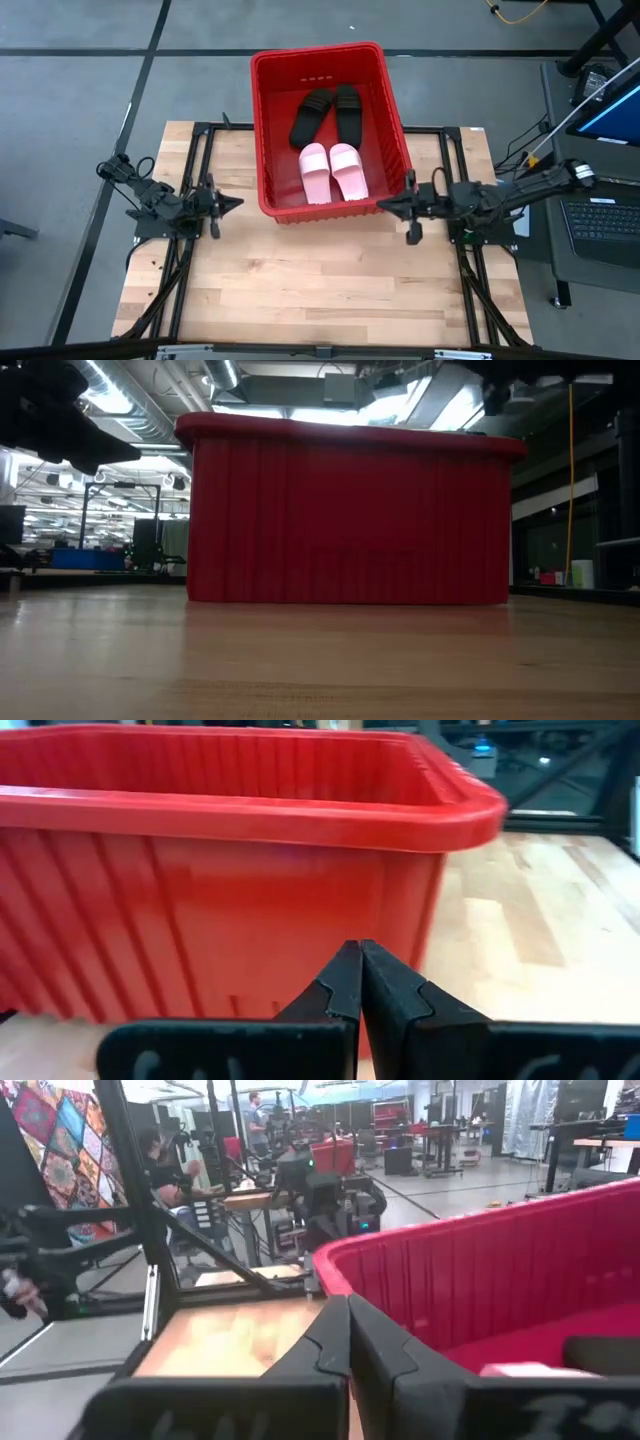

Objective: Pick and place slides into bin
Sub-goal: Return to Home Position

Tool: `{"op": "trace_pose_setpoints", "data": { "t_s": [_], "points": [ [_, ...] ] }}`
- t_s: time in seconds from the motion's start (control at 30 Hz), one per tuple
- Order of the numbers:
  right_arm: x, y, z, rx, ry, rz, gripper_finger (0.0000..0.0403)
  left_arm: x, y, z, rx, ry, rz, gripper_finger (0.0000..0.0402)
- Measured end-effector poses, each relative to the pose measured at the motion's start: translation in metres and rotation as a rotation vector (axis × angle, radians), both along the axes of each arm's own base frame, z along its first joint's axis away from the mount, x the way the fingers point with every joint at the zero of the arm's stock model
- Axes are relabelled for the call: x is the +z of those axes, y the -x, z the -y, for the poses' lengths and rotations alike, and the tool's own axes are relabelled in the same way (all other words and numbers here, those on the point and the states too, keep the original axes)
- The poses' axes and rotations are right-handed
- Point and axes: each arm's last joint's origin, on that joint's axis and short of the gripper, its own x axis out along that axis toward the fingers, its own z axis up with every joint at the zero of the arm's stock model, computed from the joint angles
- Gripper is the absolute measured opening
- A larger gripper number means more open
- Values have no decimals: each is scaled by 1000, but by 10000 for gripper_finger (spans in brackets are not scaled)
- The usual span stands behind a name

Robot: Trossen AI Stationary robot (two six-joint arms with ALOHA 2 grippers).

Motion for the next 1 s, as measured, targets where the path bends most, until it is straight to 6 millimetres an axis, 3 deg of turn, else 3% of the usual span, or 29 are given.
{"op": "trace_pose_setpoints", "data": {
  "t_s": [0.27, 0.57, 0.77, 1.0],
  "points": [
    [-34, 35, 8, 33, 53, 13, 6, 0, 0, -1, 20, -11, 1, 7],
    [-65, 65, 9, 247, 79, 116, 7, 0, 0, -1, 20, -13, 0, 6],
    [-74, 74, 10, 282, 11, 153, 7, 0, 0, -1, 20, -13, 0, 6],
    [-91, 73, 10, 281, 20, 80, 7, 0, 0, -1, 20, -13, 1, 6]
  ]
}}
